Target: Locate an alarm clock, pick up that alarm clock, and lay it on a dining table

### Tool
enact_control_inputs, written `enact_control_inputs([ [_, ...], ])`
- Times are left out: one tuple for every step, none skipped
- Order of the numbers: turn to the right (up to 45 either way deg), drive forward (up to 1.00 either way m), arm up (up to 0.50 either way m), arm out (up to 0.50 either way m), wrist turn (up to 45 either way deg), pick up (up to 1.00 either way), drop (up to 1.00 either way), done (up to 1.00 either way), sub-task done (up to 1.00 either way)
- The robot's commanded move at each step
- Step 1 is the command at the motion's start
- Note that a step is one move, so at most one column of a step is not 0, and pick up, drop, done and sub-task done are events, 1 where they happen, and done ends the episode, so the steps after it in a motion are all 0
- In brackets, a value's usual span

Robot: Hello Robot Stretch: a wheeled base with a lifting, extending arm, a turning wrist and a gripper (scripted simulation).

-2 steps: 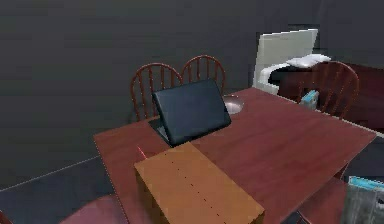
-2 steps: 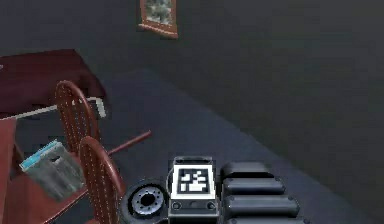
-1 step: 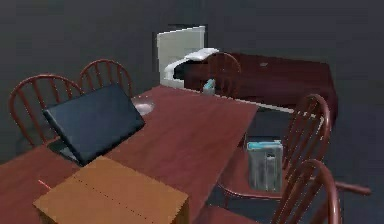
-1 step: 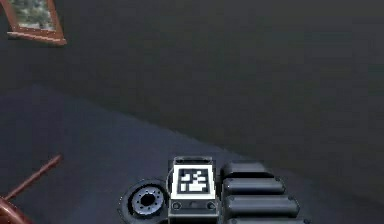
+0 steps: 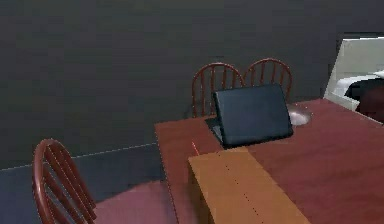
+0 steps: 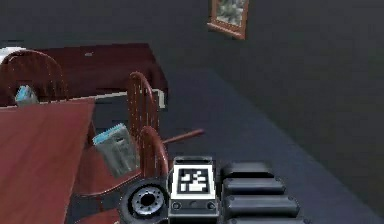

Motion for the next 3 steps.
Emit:
enact_control_inputs([
  [-24.0,0.0,0.0,0.0,0.0,0.0,0.0,0.0,0.0],
  [45.0,0.0,0.0,0.0,0.0,0.0,0.0,0.0,0.0],
  [15.0,0.0,0.0,0.0,0.0,0.0,0.0,0.0,0.0],
])
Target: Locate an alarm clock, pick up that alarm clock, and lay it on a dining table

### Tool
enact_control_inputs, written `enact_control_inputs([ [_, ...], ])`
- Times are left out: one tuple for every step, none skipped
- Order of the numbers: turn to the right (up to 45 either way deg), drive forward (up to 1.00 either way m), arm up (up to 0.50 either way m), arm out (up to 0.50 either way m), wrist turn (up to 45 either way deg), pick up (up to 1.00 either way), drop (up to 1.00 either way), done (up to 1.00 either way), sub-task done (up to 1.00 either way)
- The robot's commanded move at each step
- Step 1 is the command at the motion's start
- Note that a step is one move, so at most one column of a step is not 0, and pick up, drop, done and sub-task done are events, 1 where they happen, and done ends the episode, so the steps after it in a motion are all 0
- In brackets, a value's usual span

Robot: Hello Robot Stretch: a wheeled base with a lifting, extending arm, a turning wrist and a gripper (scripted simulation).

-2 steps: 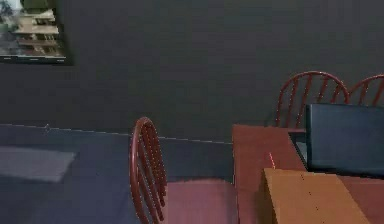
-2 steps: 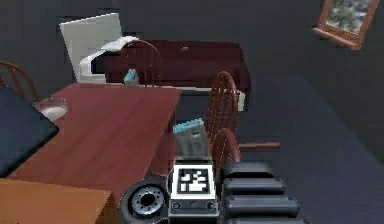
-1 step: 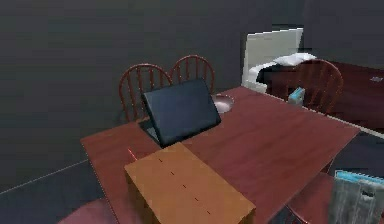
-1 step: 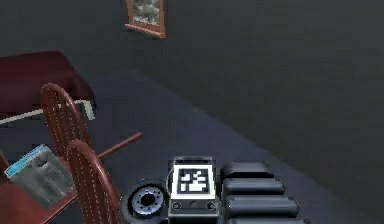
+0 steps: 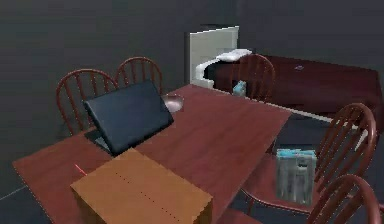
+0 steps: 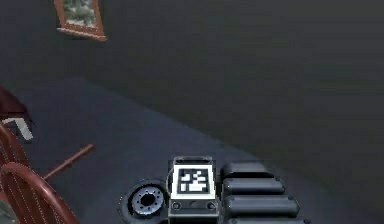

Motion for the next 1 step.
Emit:
enact_control_inputs([
  [-45.0,0.0,0.0,0.0,0.0,0.0,0.0,0.0,0.0],
])
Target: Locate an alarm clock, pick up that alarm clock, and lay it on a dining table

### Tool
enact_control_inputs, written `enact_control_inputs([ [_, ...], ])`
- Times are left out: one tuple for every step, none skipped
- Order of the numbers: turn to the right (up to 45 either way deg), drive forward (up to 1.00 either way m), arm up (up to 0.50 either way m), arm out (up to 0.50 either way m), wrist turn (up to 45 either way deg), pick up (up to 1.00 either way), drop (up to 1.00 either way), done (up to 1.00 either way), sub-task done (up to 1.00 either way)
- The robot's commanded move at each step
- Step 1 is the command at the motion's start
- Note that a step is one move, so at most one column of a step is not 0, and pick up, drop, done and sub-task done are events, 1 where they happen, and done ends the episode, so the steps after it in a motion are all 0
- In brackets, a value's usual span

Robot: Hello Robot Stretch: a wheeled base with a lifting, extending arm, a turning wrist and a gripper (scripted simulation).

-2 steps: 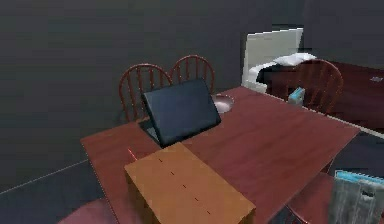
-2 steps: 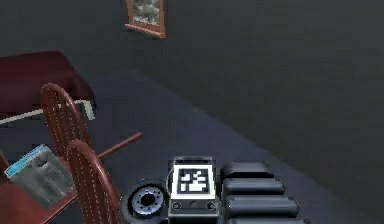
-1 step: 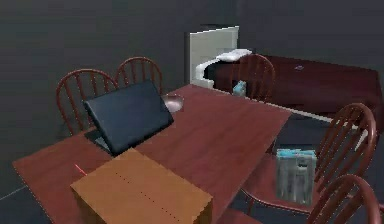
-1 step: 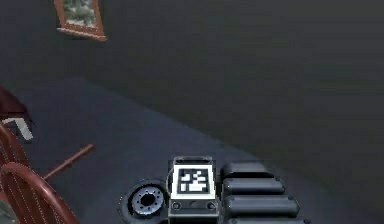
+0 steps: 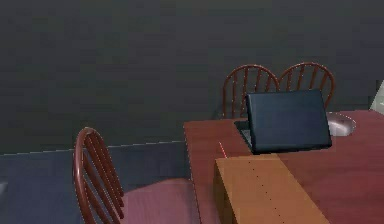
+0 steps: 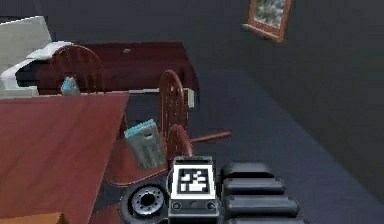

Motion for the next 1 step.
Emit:
enact_control_inputs([
  [-3.0,0.0,0.0,0.0,0.0,0.0,0.0,0.0,0.0],
])
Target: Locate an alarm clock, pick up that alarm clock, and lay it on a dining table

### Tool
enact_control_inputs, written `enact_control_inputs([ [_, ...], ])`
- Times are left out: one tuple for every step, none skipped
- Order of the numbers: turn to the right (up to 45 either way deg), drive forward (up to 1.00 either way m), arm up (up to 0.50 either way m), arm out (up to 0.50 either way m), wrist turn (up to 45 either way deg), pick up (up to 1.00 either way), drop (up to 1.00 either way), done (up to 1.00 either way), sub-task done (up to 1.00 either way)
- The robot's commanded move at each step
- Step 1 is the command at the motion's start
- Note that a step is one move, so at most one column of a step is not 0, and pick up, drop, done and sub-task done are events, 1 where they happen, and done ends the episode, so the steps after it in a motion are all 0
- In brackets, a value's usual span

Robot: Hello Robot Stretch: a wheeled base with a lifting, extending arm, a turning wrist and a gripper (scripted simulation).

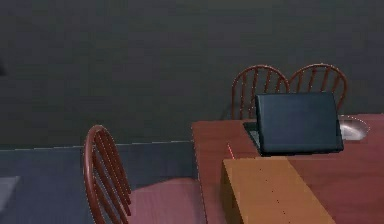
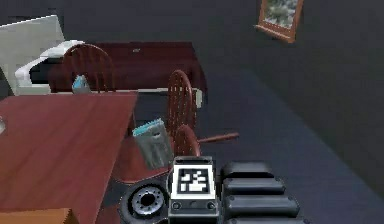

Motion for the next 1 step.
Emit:
enact_control_inputs([
  [45.0,0.0,0.0,0.0,0.0,0.0,0.0,0.0,0.0],
])
